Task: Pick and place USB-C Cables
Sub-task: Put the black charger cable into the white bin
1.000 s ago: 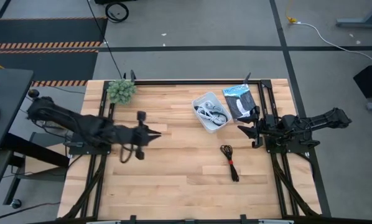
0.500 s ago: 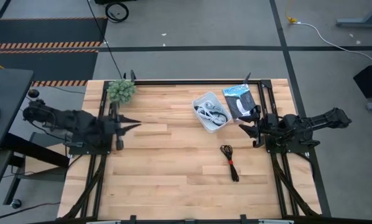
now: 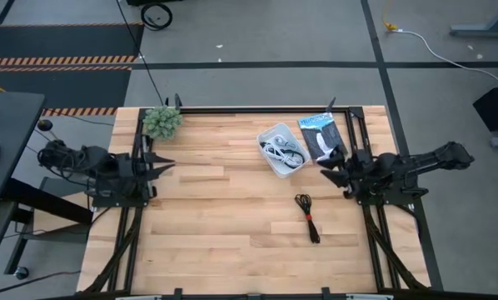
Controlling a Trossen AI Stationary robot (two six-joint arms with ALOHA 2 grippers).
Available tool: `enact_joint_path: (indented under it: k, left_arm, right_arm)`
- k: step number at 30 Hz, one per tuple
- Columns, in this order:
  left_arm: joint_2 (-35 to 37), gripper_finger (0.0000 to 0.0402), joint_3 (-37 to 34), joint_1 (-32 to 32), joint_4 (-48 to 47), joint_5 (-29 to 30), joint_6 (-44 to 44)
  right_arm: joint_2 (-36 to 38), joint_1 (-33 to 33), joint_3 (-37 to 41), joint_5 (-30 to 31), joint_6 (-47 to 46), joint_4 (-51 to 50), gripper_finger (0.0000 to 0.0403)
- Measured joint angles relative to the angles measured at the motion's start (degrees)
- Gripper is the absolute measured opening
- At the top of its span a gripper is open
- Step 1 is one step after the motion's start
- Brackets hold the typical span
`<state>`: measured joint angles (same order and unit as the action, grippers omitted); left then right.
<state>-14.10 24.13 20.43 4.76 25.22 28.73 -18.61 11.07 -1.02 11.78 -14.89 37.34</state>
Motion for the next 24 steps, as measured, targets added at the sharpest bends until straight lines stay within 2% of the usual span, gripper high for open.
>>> enact_joint_path:
  k: [10, 15, 20, 24]
  left_arm:
    - [6.21, 0.0043, -4.82, 0.0, 1.3, -0.11, 0.22]
    - [10.74, 0.0043, -7.17, 0.0, 1.09, -3.43, 0.76]
    - [14.02, 0.0043, -7.69, 0.0, 0.82, -3.99, 0.44]
    - [13.85, 0.0043, -7.71, 0.09, 0.44, -5.84, 0.26]
  right_arm:
    - [-19.19, 0.06, -8.16, -1.56, -3.48, -2.38, 0.0169]
    - [-28.85, 0.06, -12.54, -2.54, -4.88, 1.37, 0.0169]
    - [-38.75, 0.06, -16.0, -3.69, -15.47, 6.81, 0.0169]
    - [-45.84, 0.05, -19.89, -3.79, -19.02, 1.31, 0.0169]
